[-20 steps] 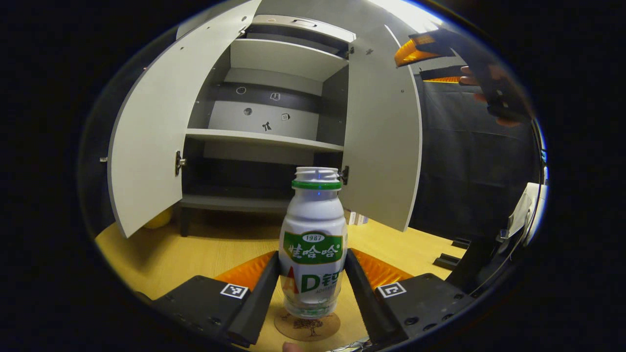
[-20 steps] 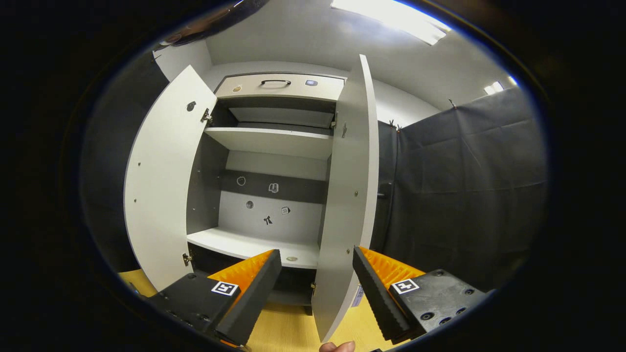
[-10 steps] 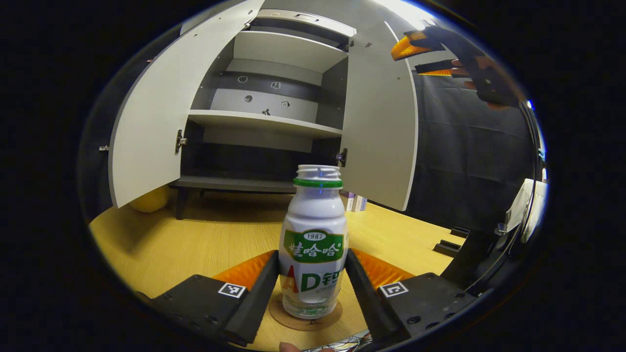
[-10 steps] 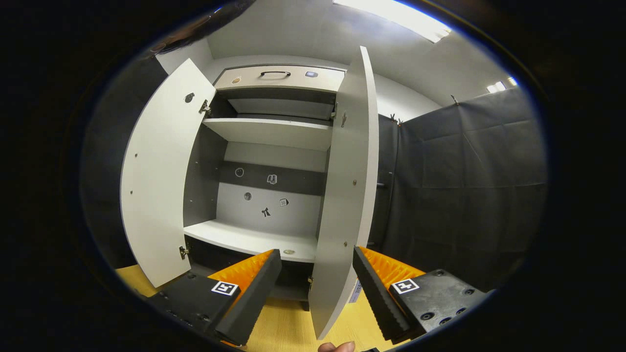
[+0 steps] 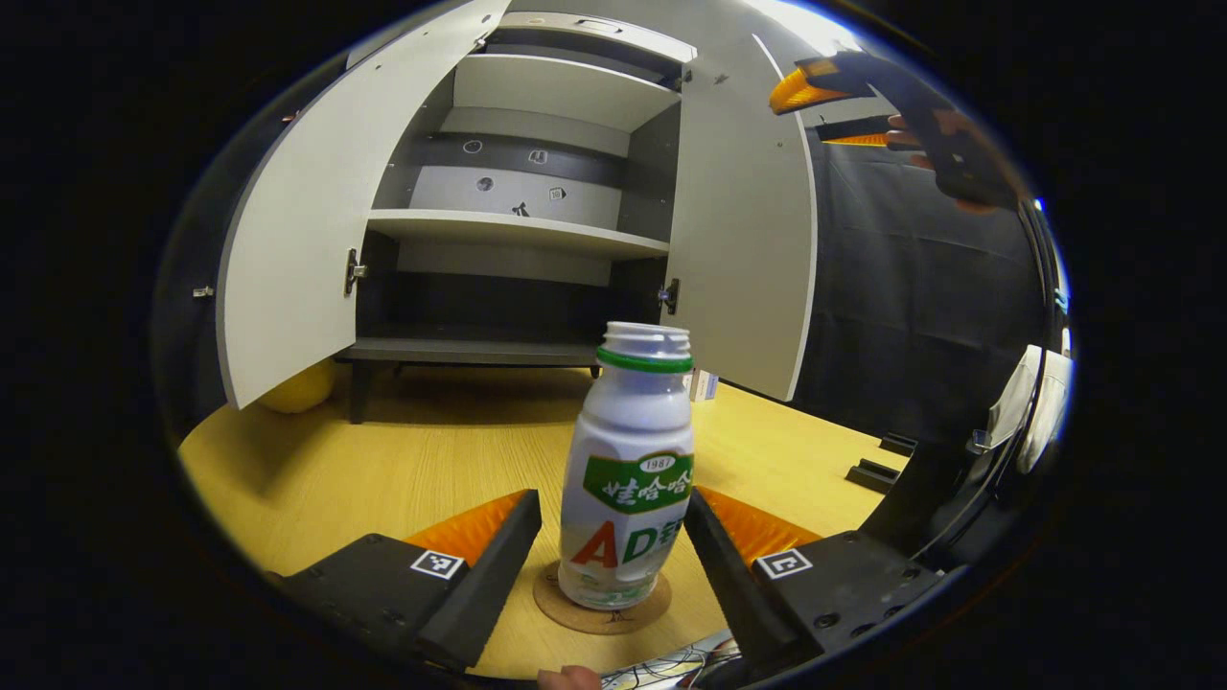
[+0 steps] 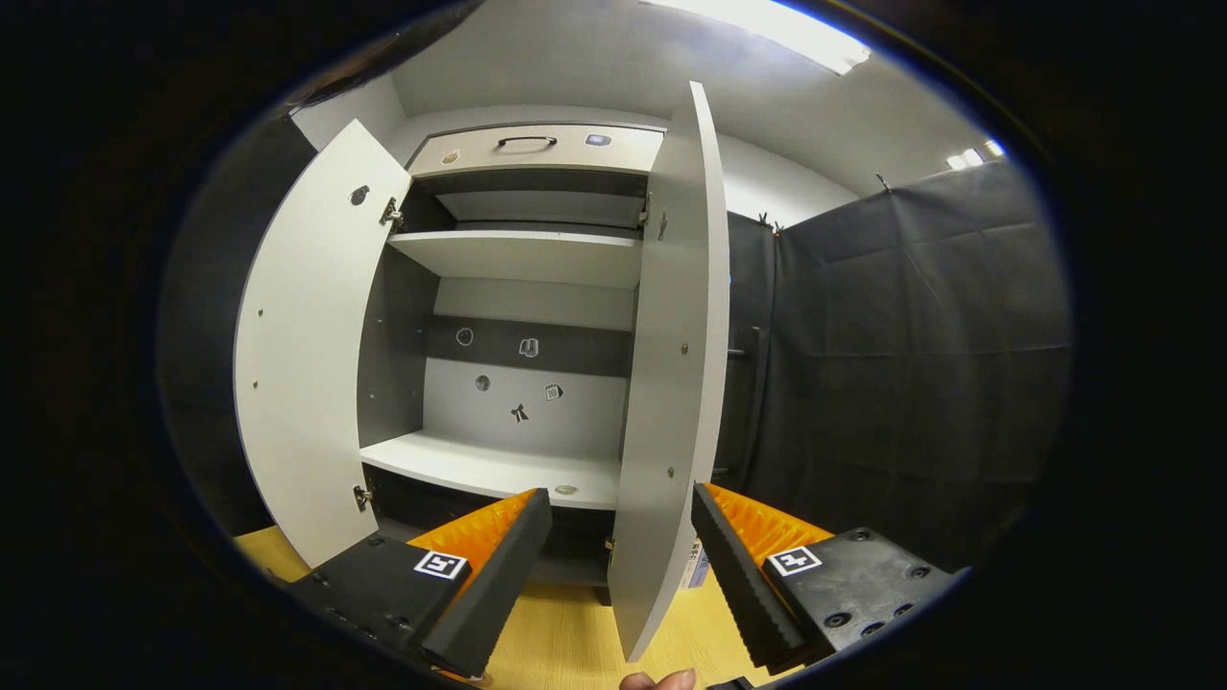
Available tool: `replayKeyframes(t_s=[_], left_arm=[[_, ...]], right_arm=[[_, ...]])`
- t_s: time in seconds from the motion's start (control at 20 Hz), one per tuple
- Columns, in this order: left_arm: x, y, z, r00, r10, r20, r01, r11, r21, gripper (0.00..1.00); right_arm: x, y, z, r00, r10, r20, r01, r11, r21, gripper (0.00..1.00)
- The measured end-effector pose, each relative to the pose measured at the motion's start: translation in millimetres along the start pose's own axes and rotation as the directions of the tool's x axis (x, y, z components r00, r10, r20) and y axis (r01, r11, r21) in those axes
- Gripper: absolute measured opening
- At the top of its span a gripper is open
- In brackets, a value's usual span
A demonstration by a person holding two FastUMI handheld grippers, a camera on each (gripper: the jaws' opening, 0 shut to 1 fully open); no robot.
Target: Grasp the bottle in the cabinet with the left hand and place it on the coaster, then close the right door with the right hand and the left door with the left hand.
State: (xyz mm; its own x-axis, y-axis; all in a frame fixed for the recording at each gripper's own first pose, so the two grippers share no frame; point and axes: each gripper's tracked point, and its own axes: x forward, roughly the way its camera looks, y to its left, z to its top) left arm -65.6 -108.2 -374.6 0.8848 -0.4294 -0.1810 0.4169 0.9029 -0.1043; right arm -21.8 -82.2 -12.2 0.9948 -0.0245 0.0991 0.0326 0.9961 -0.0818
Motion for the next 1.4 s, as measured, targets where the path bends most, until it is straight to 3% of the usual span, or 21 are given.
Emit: replayKeyframes(t_s=[0.15, 0.35, 0.7, 0.85, 1.1, 1.4], left_arm=[[-16.4, -1.4, 14.7, 1.0, -0.002, 0.003, 0.002, 1.0, 0.004, 0.95], [-42.9, 0.0, 68.8, 0.999, 0.018, 0.041, -0.018, 1.0, 0.006, 0.95], [-78.1, 25.1, 201.3, 0.976, 0.16, 0.149, -0.159, 0.987, -0.017, 0.95], [-81.6, 36.6, 242.0, 0.959, 0.238, 0.153, -0.229, 0.971, -0.072, 0.95], [-79.8, 55.1, 285.6, 0.921, 0.357, 0.154, -0.347, 0.934, -0.091, 0.95], [-74.1, 53.3, 301.5, 0.895, 0.424, 0.137, -0.415, 0.905, -0.093, 0.95]], right_arm=[[0.7, -2.1, 5.1, 1.0, -0.005, 0.009, 0.005, 1.0, 0.011, 0.98], [1.2, -3.8, 9.7, 1.0, -0.015, 0.005, 0.015, 0.999, 0.031, 0.97], [-1.2, -14.3, 30.3, 1.0, -0.022, 0.01, 0.021, 0.998, 0.061, 0.97], [0.6, -31.4, 35.4, 1.0, -0.01, -0.001, 0.01, 0.995, 0.1, 0.95], [4.7, -79.6, 31.9, 0.999, -0.03, -0.044, 0.034, 0.994, 0.101, 0.97], [28.8, -123.0, 22.8, 0.994, -0.037, -0.1, 0.048, 0.992, 0.115, 0.97]])
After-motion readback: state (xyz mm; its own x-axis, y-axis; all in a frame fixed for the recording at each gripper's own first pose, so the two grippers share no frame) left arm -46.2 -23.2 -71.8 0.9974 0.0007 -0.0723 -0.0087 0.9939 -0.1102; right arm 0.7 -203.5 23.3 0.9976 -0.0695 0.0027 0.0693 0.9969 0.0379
